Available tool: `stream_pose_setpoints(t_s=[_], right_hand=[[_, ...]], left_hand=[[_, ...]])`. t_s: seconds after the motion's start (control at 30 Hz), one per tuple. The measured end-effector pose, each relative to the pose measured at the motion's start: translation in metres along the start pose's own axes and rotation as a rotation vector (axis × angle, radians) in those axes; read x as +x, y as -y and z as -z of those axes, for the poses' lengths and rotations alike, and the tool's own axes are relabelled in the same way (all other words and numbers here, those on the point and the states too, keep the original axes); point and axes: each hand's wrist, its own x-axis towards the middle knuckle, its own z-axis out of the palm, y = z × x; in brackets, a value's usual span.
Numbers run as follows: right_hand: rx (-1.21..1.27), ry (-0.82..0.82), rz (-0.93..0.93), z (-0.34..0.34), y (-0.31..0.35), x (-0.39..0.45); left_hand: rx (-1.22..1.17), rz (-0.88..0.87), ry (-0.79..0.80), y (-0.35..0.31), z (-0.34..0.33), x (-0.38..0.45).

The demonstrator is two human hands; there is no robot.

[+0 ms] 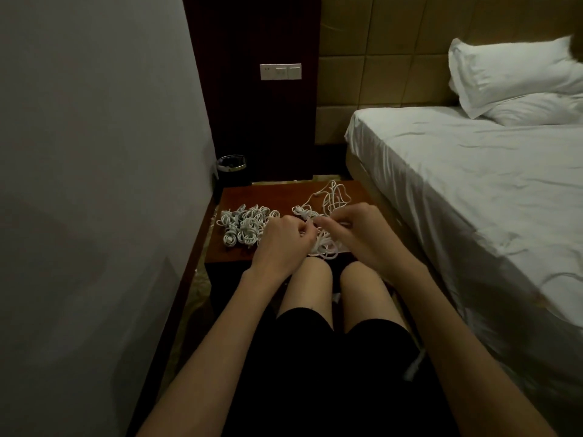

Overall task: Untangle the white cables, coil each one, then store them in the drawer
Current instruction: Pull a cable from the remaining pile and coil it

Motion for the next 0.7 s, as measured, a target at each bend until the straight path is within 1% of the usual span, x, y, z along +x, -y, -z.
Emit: stream_pose_setpoints(t_s=[0.07, 0.13, 0.2, 0.23, 0.33, 0.4, 0.47, 0.53, 0.57, 0.63, 0.7], right_hand=[[0.009, 0.008, 0.015, 0.008, -0.004, 0.008], [0.004, 0.029, 0.034, 0.011, -0.007, 0.015], [0.107, 0.059, 0.015, 0.012, -0.012, 0.021], [0.216, 0.079, -0.027, 0.012, -0.013, 0.023], [0.534, 0.109, -0.208, 0.004, -0.016, 0.018], [0.606, 0.099, -0.257, -0.008, -0.012, 0.009], [0.553, 0.077, -0.246, -0.020, -0.006, 0.001], [0.390, 0.064, -0.183, -0.025, -0.001, -0.006], [0.310, 0.081, -0.137, -0.024, 0.004, -0.010], [0.151, 0.130, -0.021, -0.015, 0.011, -0.014], [0.011, 0.165, 0.057, -0.002, 0.018, -0.011]], left_hand=[[-0.017, -0.011, 0.014, -0.002, 0.002, 0.000], [-0.077, 0.006, 0.090, -0.005, 0.004, 0.000], [-0.263, 0.022, 0.160, -0.010, 0.007, -0.003], [-0.393, 0.015, 0.152, -0.015, 0.008, -0.004], [-0.735, 0.031, -0.021, -0.027, 0.010, -0.006], [-0.825, 0.078, -0.136, -0.031, 0.006, -0.001], [-0.766, 0.088, -0.243, -0.028, 0.003, 0.005], [-0.612, 0.046, -0.320, -0.022, 0.002, 0.011], [-0.522, 0.021, -0.328, -0.019, 0.003, 0.012], [-0.348, -0.025, -0.274, -0.010, 0.003, 0.013], [-0.251, -0.062, -0.140, -0.004, 0.003, 0.011]])
